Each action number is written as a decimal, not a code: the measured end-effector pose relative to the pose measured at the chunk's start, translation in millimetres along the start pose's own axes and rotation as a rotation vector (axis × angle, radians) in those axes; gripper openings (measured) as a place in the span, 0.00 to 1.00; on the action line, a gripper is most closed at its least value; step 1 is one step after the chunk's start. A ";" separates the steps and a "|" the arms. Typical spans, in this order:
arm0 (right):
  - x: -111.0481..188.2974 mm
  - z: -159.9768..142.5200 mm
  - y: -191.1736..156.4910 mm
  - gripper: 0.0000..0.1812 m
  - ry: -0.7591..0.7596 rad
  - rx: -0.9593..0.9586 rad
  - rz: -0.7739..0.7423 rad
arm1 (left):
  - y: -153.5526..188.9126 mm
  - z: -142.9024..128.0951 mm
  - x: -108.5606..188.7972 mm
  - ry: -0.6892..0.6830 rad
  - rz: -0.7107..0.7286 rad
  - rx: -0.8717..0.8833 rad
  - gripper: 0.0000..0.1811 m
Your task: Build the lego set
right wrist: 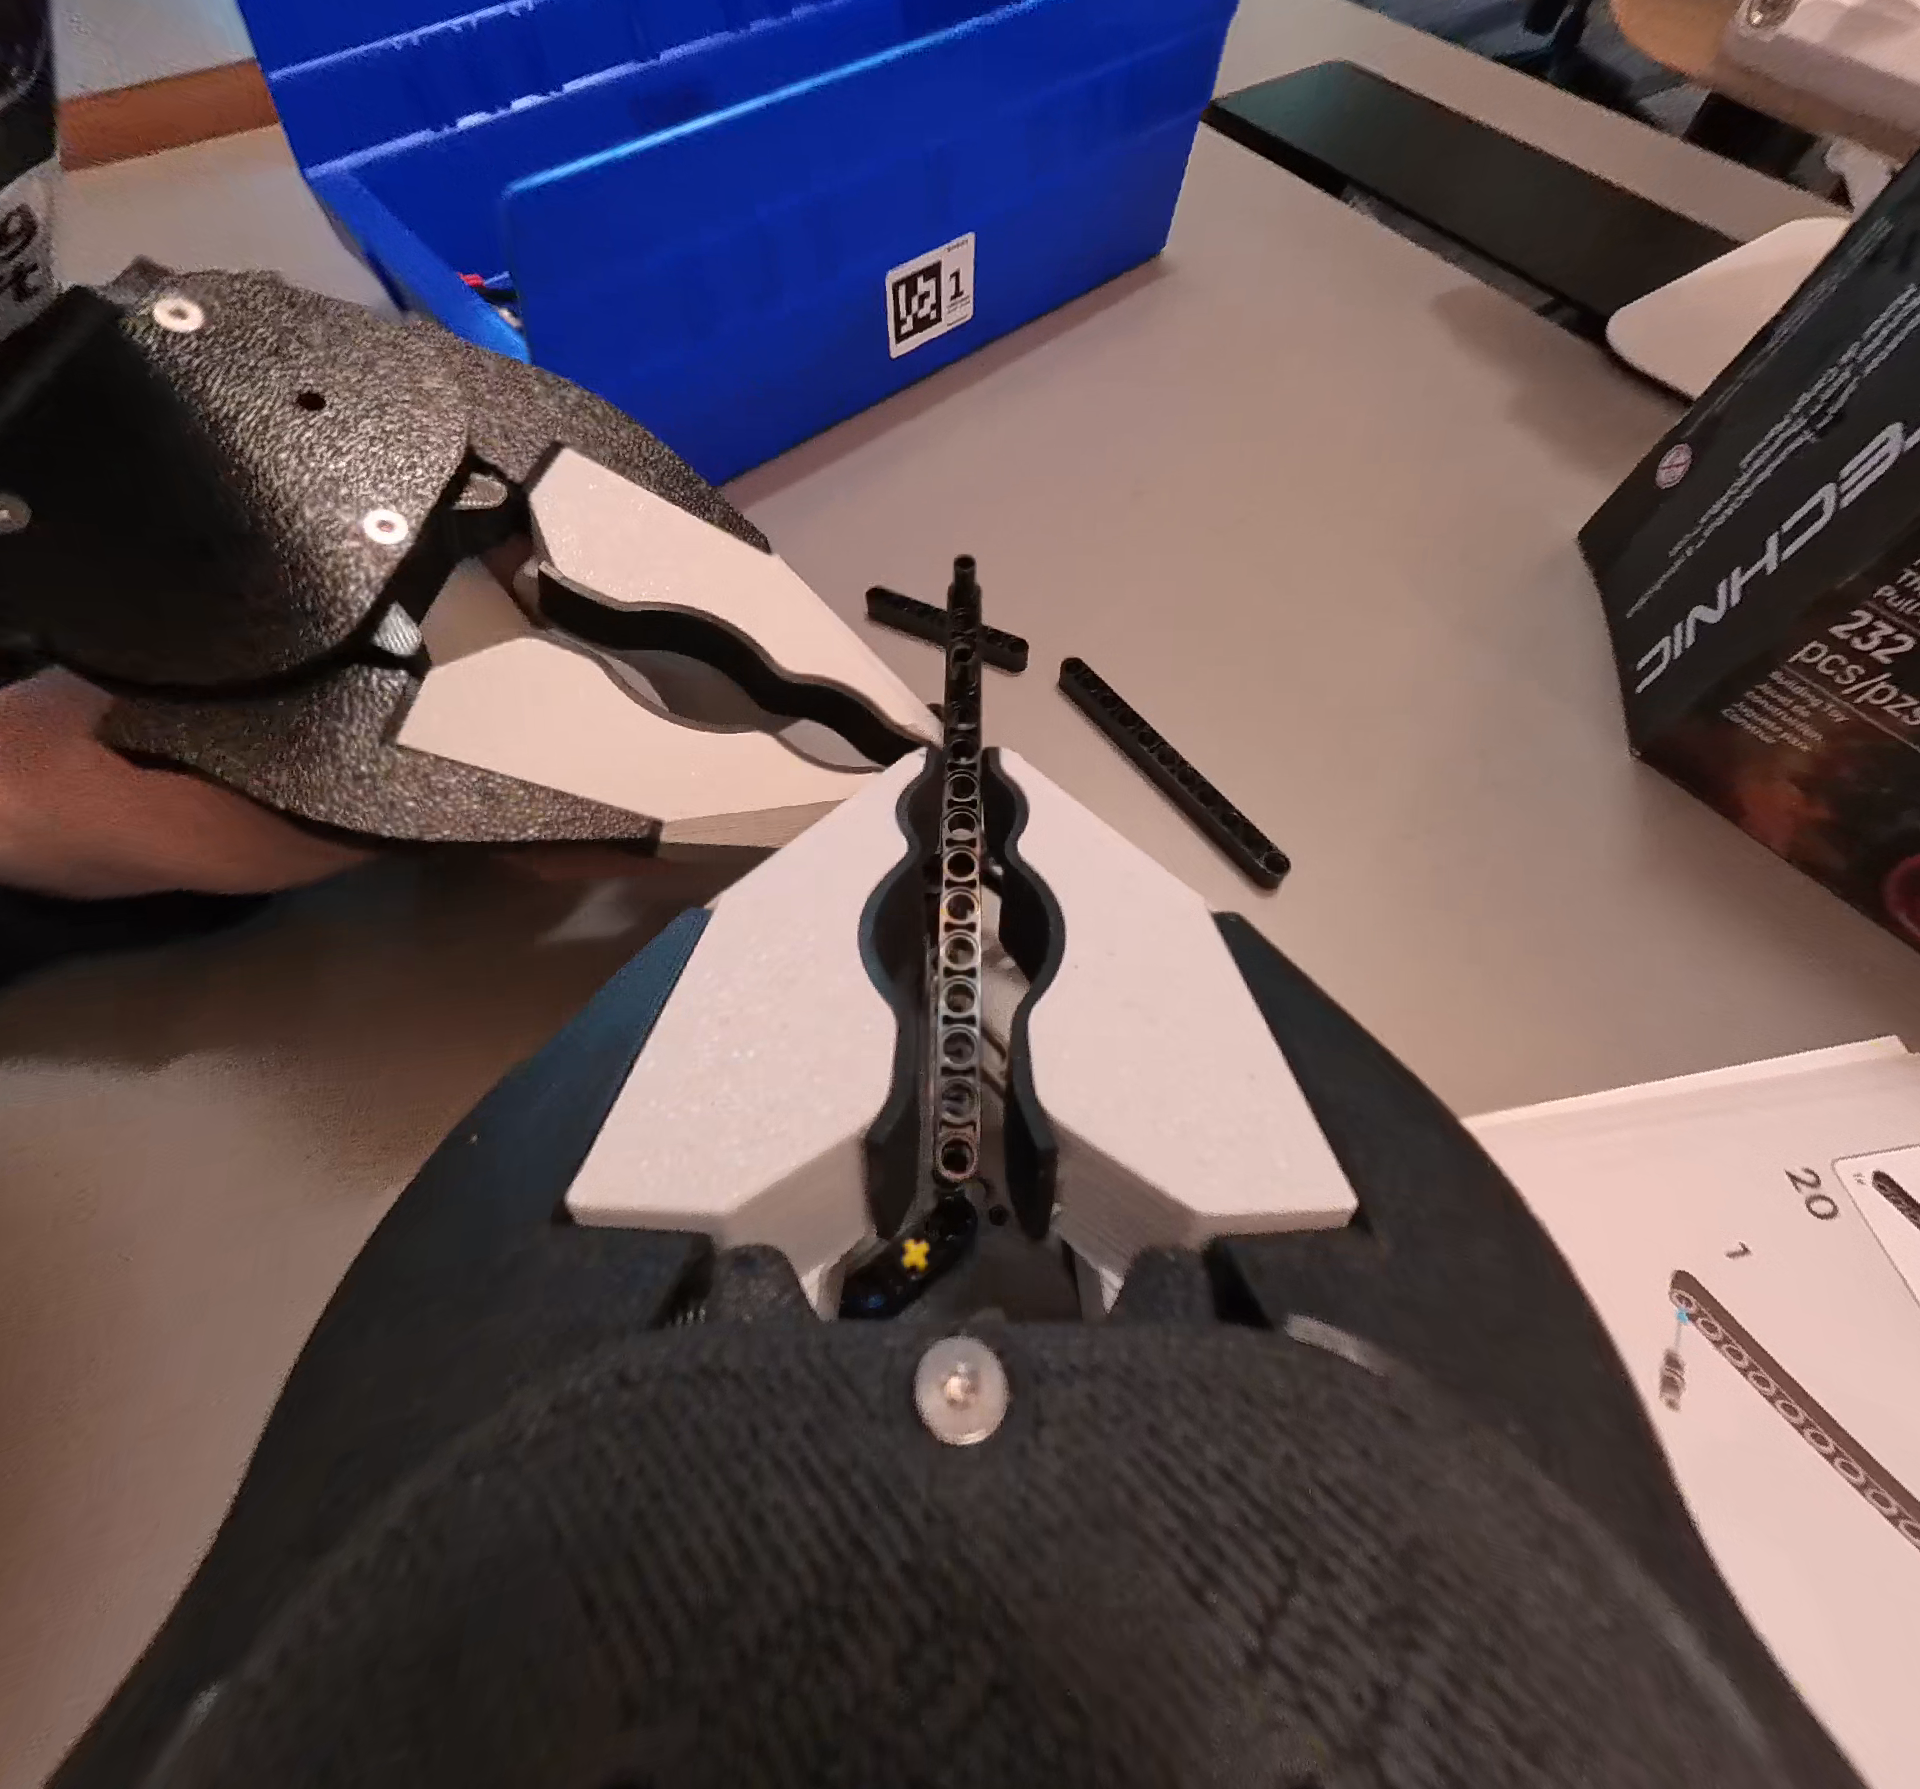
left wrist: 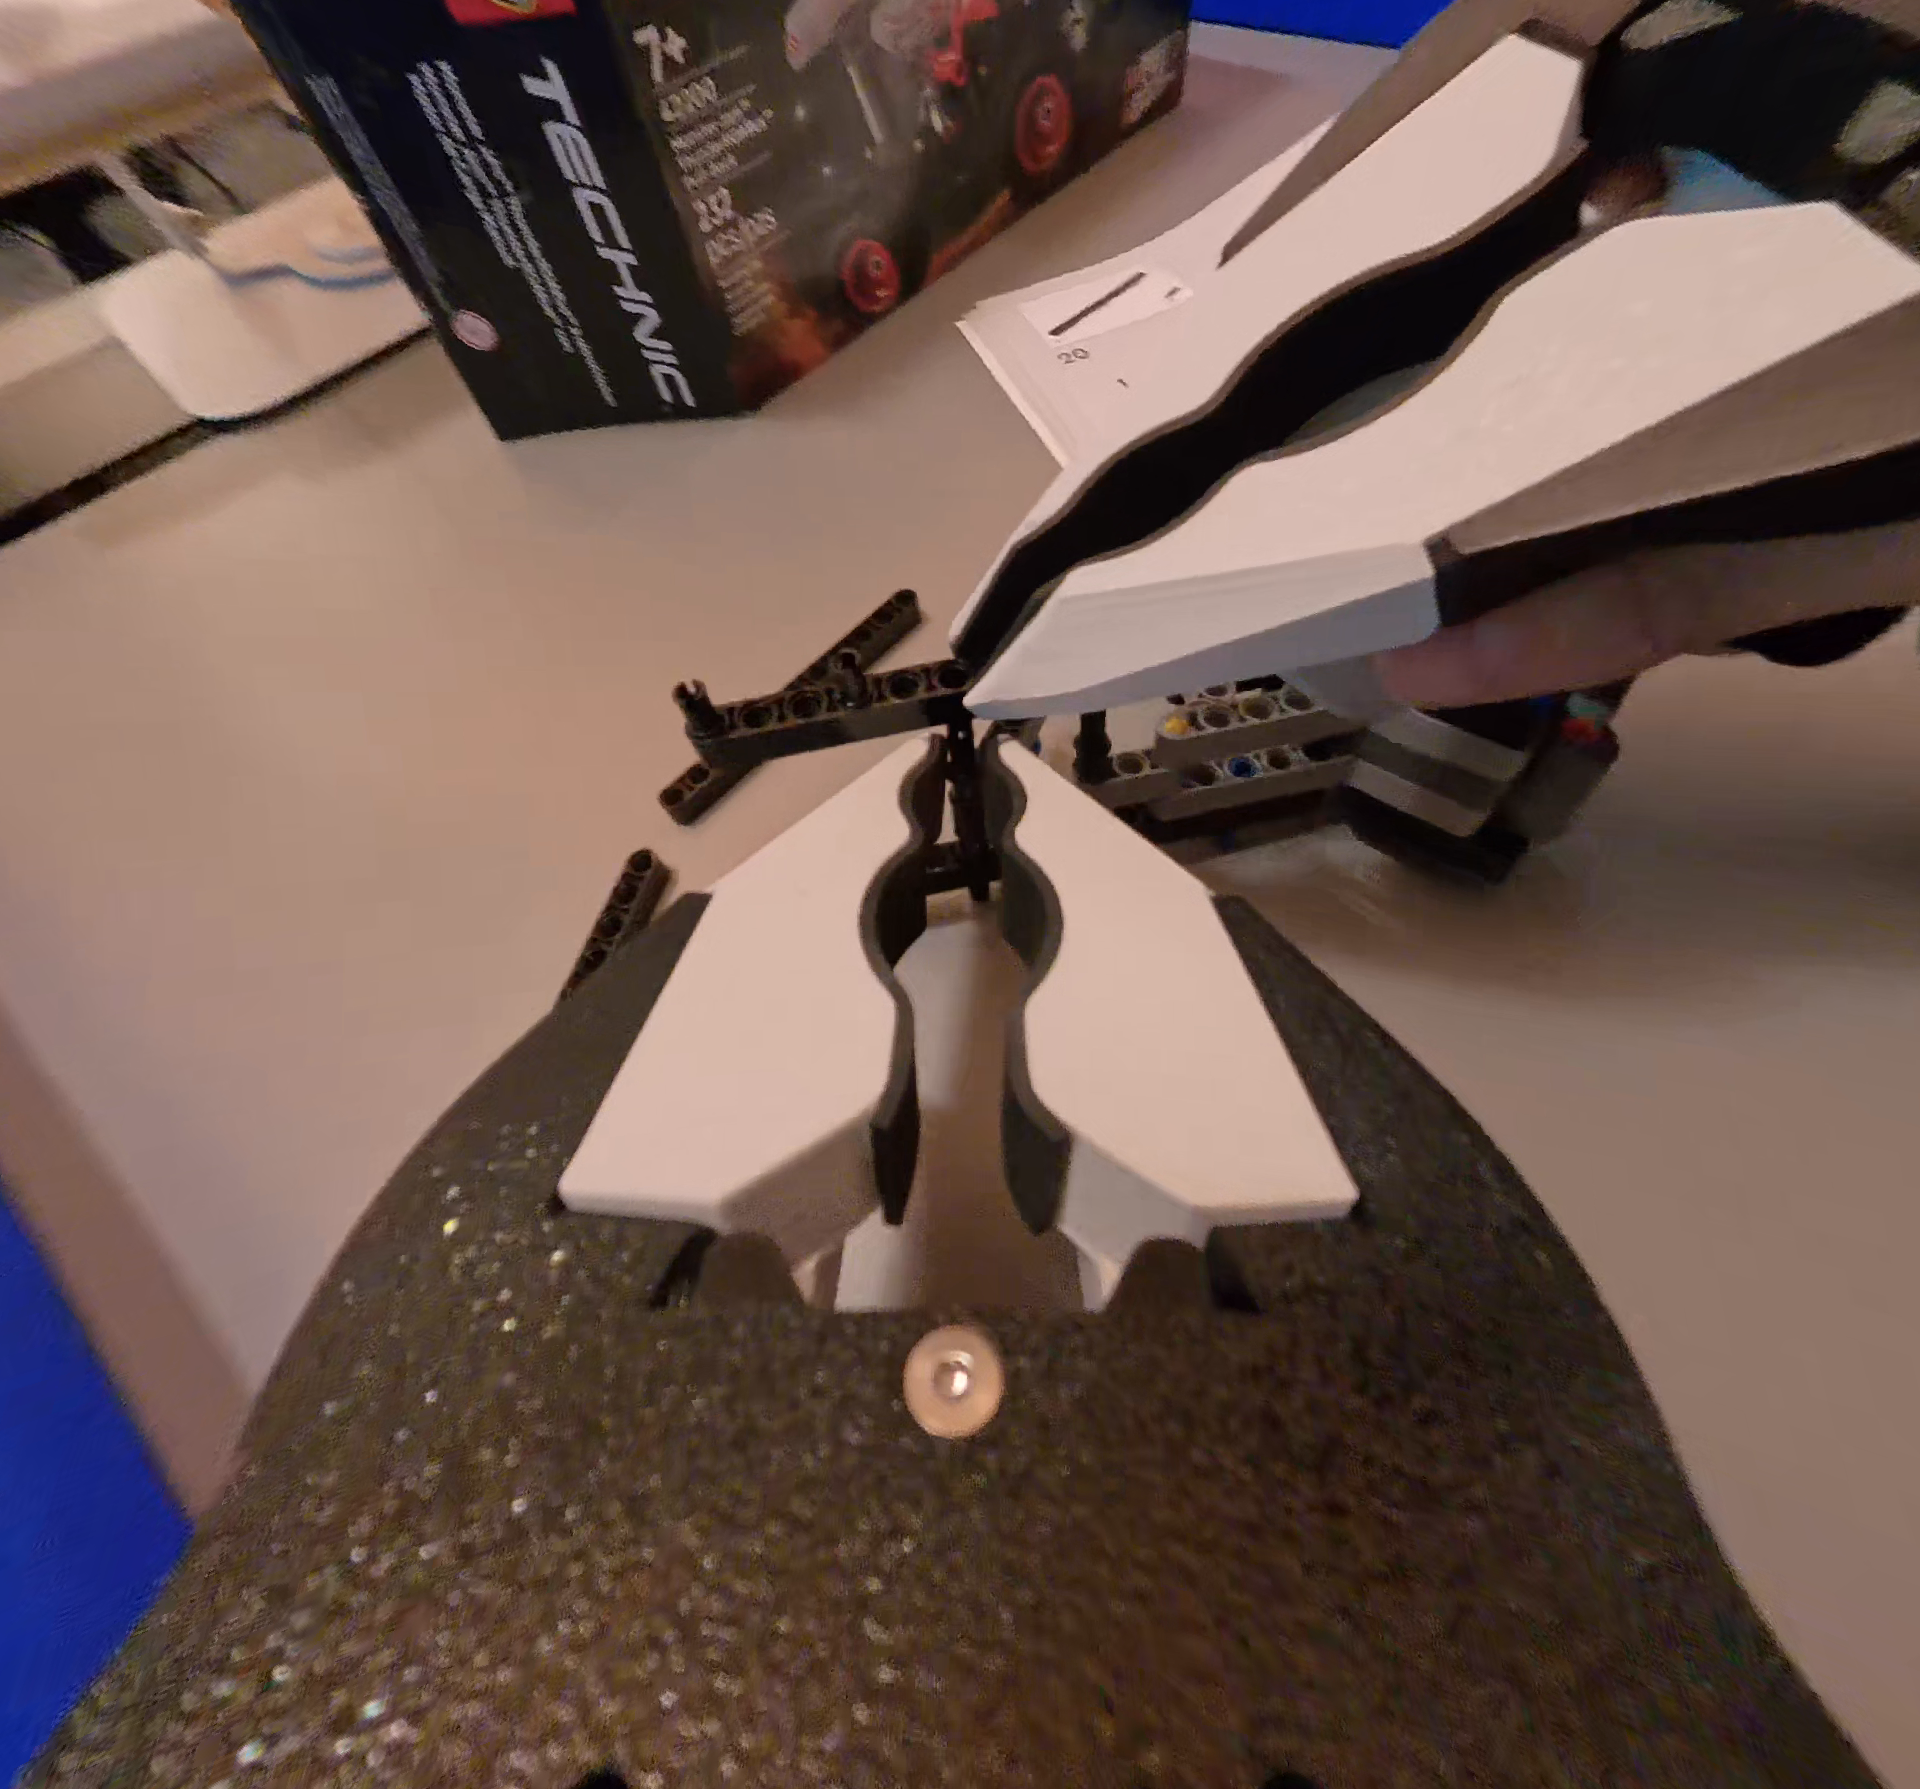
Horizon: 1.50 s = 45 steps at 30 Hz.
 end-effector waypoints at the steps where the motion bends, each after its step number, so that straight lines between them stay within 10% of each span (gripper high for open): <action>1: 0.3 1.6 -1.1 0.03 0.016 -0.005 -0.003 | -1.1 0.8 1.4 0.013 0.020 0.005 0.02; 16: 4.1 9.7 -1.1 0.03 0.080 -0.046 0.044 | -5.2 6.4 11.7 0.110 0.112 -0.008 0.01; 45: -6.0 8.0 14.2 0.03 -0.278 -0.089 0.170 | -0.7 0.8 -9.1 -0.045 0.028 0.030 0.03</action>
Point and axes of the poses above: each gripper's, where its closed fingertips meet, x back along the fingers, z out of its top, y = z × x across the jaws, the point moved 5 cm from there along x, back along the fingers, and after that the axes turned 10 degrees about -y, right-handed, at the moved point
